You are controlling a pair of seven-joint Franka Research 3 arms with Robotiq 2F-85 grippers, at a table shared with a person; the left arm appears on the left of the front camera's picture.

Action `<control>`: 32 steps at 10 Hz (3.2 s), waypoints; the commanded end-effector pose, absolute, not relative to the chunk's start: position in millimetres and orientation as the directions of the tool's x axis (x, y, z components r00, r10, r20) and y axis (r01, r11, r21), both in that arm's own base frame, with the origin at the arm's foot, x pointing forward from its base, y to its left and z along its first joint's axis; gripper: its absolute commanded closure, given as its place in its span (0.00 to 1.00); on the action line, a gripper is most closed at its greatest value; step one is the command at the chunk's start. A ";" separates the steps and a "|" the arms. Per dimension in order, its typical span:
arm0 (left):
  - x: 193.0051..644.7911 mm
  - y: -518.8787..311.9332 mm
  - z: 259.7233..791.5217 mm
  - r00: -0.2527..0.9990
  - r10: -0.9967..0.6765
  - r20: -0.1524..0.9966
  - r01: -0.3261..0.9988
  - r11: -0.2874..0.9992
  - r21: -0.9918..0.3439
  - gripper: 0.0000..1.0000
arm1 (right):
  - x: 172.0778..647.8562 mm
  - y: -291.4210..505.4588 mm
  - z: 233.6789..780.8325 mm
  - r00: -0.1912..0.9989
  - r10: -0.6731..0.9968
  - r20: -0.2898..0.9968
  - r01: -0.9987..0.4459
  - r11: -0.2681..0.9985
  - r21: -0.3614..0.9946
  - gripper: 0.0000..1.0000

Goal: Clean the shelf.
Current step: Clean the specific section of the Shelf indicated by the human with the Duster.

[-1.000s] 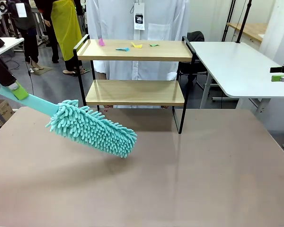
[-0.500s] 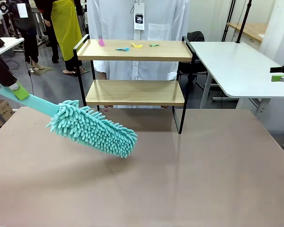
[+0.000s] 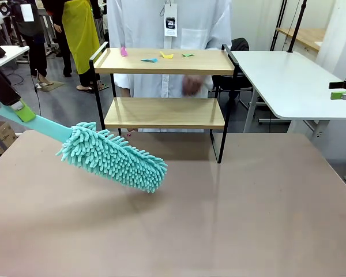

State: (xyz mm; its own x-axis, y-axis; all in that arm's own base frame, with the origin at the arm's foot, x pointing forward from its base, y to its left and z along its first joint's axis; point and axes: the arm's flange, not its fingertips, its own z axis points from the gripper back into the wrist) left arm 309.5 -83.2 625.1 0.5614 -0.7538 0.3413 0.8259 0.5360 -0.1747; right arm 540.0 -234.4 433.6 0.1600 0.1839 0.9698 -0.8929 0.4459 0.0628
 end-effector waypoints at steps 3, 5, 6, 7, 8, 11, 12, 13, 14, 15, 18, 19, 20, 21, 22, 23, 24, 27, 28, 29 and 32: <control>310.3 -82.3 627.1 0.559 -0.750 0.354 0.827 0.533 -0.178 0.87 | 539.3 -232.7 436.5 0.156 0.186 0.970 -0.893 0.446 0.058 0.00; 310.3 -82.3 627.1 0.559 -0.750 0.354 0.827 0.533 -0.178 0.87 | 539.3 -232.7 436.5 0.156 0.186 0.970 -0.893 0.446 0.058 0.00; 310.3 -82.3 627.1 0.559 -0.750 0.354 0.827 0.533 -0.178 0.87 | 539.3 -232.7 436.5 0.156 0.186 0.970 -0.893 0.446 0.058 0.00; 310.3 -82.3 627.1 0.559 -0.750 0.354 0.827 0.533 -0.178 0.87 | 539.3 -232.7 436.5 0.156 0.186 0.970 -0.893 0.446 0.058 0.00; 310.3 -82.3 627.1 0.559 -0.750 0.354 0.827 0.533 -0.178 0.87 | 539.3 -232.7 436.5 0.156 0.186 0.970 -0.893 0.446 0.058 0.00; 310.3 -82.3 627.1 0.559 -0.750 0.354 0.827 0.533 -0.178 0.87 | 539.3 -232.7 436.5 0.156 0.186 0.970 -0.893 0.446 0.058 0.00; 310.3 -82.3 627.1 0.559 -0.750 0.354 0.827 0.533 -0.178 0.87 | 539.3 -232.7 436.5 0.156 0.186 0.970 -0.893 0.446 0.058 0.00; 310.3 -82.3 627.1 0.559 -0.750 0.354 0.827 0.533 -0.178 0.87 | 539.3 -232.7 436.5 0.156 0.186 0.970 -0.893 0.446 0.058 0.00; 310.3 -82.3 627.1 0.559 -0.750 0.354 0.827 0.533 -0.178 0.87 | 539.3 -232.7 436.5 0.156 0.186 0.970 -0.893 0.446 0.058 0.00; 310.3 -82.3 627.1 0.559 -0.750 0.354 0.827 0.533 -0.178 0.87 | 539.3 -232.7 436.5 0.156 0.186 0.970 -0.893 0.446 0.058 0.00; 310.3 -82.3 627.1 0.559 -0.750 0.354 0.827 0.533 -0.178 0.87 | 539.3 -232.7 436.5 0.156 0.186 0.970 -0.893 0.446 0.058 0.00; 310.3 -82.3 627.1 0.559 -0.750 0.354 0.827 0.533 -0.178 0.87 | 539.3 -232.7 436.5 0.156 0.186 0.970 -0.893 0.446 0.058 0.00; 309.5 -83.2 625.1 0.561 -0.754 0.341 0.826 0.536 -0.175 0.87 | 539.3 -232.7 436.5 0.156 0.186 0.970 -0.893 0.446 0.058 0.00; 310.7 -87.1 626.5 0.574 -0.709 0.409 0.817 0.527 -0.234 0.87 | 539.3 -232.7 436.5 0.156 0.186 0.970 -0.893 0.446 0.058 0.00; 308.6 -91.6 632.1 0.555 -0.689 0.466 0.831 0.484 -0.273 0.87 | 539.3 -232.7 436.5 0.156 0.186 0.970 -0.893 0.446 0.058 0.00; 303.9 -100.7 639.7 0.509 -0.667 0.544 0.861 0.396 -0.321 0.87 | 539.3 -232.7 436.5 0.156 0.186 0.970 -0.893 0.446 0.058 0.00; 300.6 -114.3 643.8 0.497 -0.657 0.566 0.868 0.379 -0.322 0.87 | 539.3 -232.7 436.5 0.156 0.186 0.970 -0.893 0.446 0.058 0.00; 287.1 -155.6 686.6 0.553 -0.458 0.696 0.830 0.374 -0.413 0.87 | 539.3 -232.7 436.5 0.156 0.186 0.970 -0.893 0.446 0.058 0.00; 284.9 -171.3 699.8 0.592 -0.376 0.713 0.798 0.399 -0.453 0.87 | 539.3 -232.7 436.5 0.156 0.186 0.970 -0.893 0.446 0.058 0.00; 280.3 -192.1 713.5 0.633 -0.295 0.715 0.754 0.445 -0.484 0.87 | 539.3 -232.7 436.5 0.156 0.186 0.970 -0.893 0.446 0.058 0.00; 264.2 -253.1 744.3 0.582 -0.133 0.802 0.617 0.715 -0.329 0.87 | 539.3 -232.7 436.5 0.156 0.186 0.970 -0.893 0.446 0.058 0.00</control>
State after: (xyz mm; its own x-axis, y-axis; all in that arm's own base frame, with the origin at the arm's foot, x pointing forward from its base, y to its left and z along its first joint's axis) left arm 268.3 -237.0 739.0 0.6021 -0.1627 0.7816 0.6866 0.6051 -0.4030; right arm 540.0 -234.6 433.6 0.1601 0.1840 0.9698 -0.8927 0.4463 0.0626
